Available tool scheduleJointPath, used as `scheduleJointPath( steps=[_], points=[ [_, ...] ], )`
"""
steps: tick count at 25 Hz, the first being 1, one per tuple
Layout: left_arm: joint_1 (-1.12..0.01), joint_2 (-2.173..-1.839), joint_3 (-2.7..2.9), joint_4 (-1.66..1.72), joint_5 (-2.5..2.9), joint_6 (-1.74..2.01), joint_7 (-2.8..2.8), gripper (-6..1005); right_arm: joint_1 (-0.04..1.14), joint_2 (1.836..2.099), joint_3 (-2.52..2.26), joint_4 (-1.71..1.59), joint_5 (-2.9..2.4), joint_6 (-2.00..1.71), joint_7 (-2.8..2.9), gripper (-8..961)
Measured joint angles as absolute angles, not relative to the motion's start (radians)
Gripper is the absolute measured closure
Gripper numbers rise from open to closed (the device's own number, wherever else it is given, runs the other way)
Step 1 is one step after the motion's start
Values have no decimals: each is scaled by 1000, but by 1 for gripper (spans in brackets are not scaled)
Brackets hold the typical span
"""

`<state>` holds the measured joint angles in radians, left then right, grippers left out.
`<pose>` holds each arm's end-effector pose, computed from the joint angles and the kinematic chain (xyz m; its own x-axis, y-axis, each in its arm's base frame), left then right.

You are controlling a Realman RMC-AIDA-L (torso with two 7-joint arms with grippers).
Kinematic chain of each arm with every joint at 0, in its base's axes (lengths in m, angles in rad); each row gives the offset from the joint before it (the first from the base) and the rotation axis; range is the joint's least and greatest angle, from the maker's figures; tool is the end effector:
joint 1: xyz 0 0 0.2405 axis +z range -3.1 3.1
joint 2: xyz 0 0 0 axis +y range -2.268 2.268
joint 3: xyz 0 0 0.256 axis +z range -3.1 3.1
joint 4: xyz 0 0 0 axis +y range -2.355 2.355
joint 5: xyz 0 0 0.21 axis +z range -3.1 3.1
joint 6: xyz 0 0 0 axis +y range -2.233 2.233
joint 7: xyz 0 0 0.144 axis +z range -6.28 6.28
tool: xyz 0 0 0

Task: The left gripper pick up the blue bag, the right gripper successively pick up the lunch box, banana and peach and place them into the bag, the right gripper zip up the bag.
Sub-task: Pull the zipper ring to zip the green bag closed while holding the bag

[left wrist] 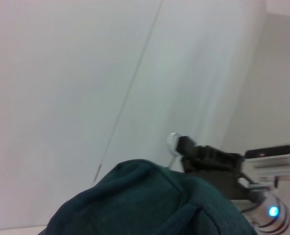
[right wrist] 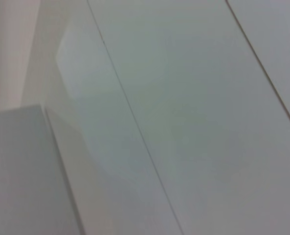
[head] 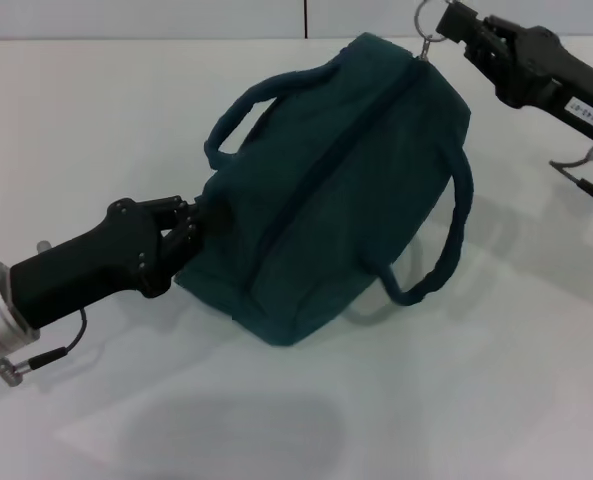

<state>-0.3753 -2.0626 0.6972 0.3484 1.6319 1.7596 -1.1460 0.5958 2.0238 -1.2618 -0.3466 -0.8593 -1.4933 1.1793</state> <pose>-0.2794 0.2639 -0.0062 0.4827 0.2896 0.8265 0.5366 -0.8437 -0.0177 0.1962 0.3609 0.0029 0.3807 -0.1583 -0.9110 -0.5107 -0.8574 -0.0644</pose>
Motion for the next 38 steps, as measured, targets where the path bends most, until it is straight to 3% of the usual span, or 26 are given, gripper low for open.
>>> scheduleJointPath(
  steps=[4, 14, 17, 22, 27, 31, 38],
  points=[
    [-371, -2074, 690, 349, 1630, 1729, -1143, 944, 589, 2026, -1267, -338, -859, -1515, 1232, 948],
    [-368, -2084, 685, 361, 1518, 1705, -1112, 829, 598, 2025, -1264, -310, -859, -1442, 1278, 948],
    [-385, -2083, 695, 440, 1520, 1723, -1170, 584, 595, 2024, -1261, -310, -858, -1433, 1282, 948],
    [-440, -2082, 788, 702, 1548, 1741, -1394, 317, 595, 2023, -1261, -310, -848, -1420, 1282, 948],
    [-518, -2083, 908, 969, 1638, 1703, -1643, 289, 599, 2023, -1262, -310, -839, -1411, 1282, 948],
    [-642, -2085, 1054, 1225, 1857, 1608, -2001, 267, 599, 2025, -1262, -310, -838, -1408, 1279, 948],
    [-678, -2088, 1199, 1351, 2015, 1543, -2175, 257, 601, 2026, -1262, -310, -838, -1402, 1278, 948]
  ],
)
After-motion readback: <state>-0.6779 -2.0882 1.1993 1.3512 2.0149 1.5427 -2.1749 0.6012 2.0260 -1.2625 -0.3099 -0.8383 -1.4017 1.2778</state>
